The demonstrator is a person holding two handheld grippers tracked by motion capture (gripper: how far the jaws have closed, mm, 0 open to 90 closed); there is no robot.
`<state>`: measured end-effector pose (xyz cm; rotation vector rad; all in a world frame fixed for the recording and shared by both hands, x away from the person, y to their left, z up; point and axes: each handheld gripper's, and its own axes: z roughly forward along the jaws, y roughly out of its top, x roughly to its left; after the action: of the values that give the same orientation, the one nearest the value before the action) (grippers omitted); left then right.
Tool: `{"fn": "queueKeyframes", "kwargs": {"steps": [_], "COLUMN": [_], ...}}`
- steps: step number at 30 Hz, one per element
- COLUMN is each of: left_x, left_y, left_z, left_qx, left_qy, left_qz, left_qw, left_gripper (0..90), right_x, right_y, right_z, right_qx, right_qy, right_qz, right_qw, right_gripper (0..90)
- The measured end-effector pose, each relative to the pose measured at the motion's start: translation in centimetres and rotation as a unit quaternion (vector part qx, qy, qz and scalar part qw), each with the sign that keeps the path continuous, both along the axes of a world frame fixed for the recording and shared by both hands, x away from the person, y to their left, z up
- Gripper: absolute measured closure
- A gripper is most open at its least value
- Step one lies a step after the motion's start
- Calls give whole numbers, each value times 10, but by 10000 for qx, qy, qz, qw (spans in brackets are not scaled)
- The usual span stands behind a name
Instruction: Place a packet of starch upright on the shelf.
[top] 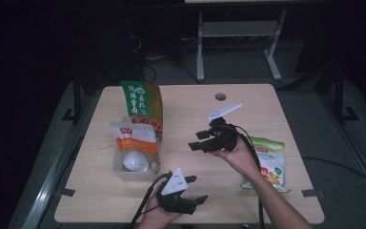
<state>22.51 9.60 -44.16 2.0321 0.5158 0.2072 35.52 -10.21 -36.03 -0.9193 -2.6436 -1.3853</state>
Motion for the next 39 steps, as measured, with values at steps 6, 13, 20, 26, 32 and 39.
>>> {"fn": "queueKeyframes", "kwargs": {"steps": [6,13,20,26,32,39], "left_x": [5,10,18,27,35,45], "left_y": [-7,-23,-46,-67,-84,-109], "left_z": [5,7,7,11,9,5], "left_qx": [2,58,116,78,-38,19], "left_qy": [55,74,119,131,172,386], "left_qz": [-39,-164,-313,-372,-346,-360], "left_qw": [10000,9998,9994,9992,9992,9986], "left_gripper": [296,297,297,296,296,294], "right_x": [-6,-16,-24,-30,-35,-35], "right_y": [-32,-70,-107,-137,-165,-194], "right_z": [-3,-4,-14,-25,-37,-49], "right_qx": [-202,-187,-262,-438,-550,-692], "right_qy": [-8,-33,144,354,406,601], "right_qz": [-270,-615,-974,-1321,-1610,-1954], "right_qw": [9994,9979,9948,9896,9846,9764], "right_gripper": [366,347,326,301,302,295]}}
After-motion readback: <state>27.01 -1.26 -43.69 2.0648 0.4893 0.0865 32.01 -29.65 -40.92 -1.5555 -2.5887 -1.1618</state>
